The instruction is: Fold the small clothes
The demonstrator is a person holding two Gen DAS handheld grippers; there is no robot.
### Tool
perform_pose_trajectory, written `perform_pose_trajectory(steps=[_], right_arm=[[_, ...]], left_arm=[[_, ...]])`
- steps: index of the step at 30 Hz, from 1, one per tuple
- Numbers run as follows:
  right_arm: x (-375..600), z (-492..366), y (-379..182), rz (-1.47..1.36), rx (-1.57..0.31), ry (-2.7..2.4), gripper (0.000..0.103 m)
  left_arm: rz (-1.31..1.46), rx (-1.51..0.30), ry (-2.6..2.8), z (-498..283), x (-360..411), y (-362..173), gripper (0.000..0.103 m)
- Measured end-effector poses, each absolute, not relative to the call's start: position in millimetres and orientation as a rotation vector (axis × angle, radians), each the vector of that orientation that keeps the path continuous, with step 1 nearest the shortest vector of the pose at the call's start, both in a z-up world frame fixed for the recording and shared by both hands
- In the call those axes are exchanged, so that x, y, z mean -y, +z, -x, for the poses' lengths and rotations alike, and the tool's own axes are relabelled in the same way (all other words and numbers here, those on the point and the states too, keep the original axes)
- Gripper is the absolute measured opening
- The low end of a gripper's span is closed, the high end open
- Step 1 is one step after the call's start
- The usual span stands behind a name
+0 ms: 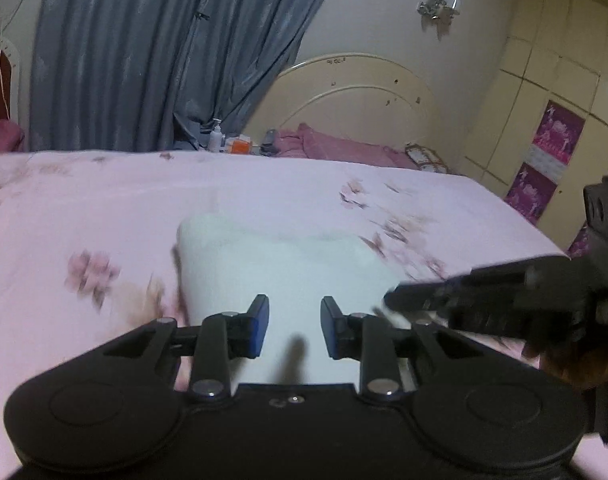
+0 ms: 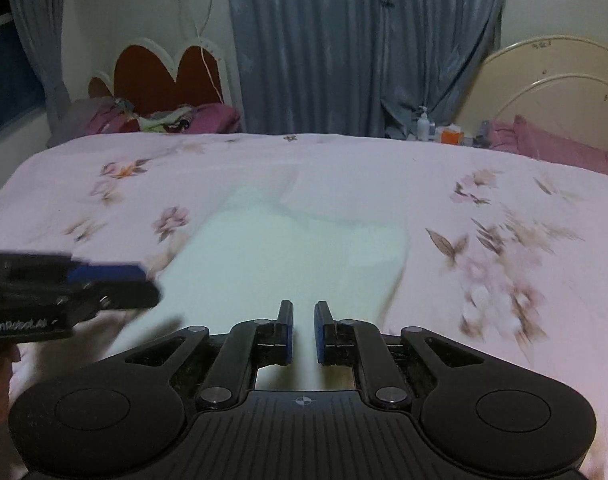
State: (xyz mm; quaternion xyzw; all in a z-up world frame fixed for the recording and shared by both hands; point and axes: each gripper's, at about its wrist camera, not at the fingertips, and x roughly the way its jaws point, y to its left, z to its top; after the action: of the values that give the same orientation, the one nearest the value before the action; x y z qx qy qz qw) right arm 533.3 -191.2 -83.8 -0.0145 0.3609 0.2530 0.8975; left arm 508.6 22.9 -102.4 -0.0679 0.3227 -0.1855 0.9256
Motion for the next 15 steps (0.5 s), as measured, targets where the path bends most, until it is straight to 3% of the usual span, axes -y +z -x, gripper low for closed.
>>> perform_pose_trajectory(steps=[3,6,8,9,10,11,12,15], right_arm=[[184,-557,-109,0.083,-0.819,0.515,0.010],[191,-560,-107,0.048,-0.832,0.516,0.010],[207,-551,-95,0.003,-0.799,0.497,0.010],[219,-547,-91,-0.047,-0.789,0.493,0.016],[229,-545,-90,-0.094,-0.804,0.483,0.031],[242,-542,-91,-0.145,-0.812,0.476,0.067],[253,-537,-91,-0.183,-0.802,0.481,0.071],[265,-530,-84,-0.207,-0.771,0.457,0.069]], left_arm=[[0.058,-0.812,-0.387,-538,-5,-128,0.028],[0.010,-0.785,-0.377,-529,0,-118,0.029],[-0.031,-0.749,-0.349,-515,-3,-109,0.044],[-0.043,-0.739,-0.325,-511,-6,-107,0.071],[-0.046,-0.719,-0.301,-504,-9,-106,0.082],[-0.043,-0.713,-0.291,-498,-14,-106,0.082],[-0.036,-0.734,-0.290,-498,-18,-109,0.078],[0.002,-0.776,-0.265,-505,-29,-115,0.071]])
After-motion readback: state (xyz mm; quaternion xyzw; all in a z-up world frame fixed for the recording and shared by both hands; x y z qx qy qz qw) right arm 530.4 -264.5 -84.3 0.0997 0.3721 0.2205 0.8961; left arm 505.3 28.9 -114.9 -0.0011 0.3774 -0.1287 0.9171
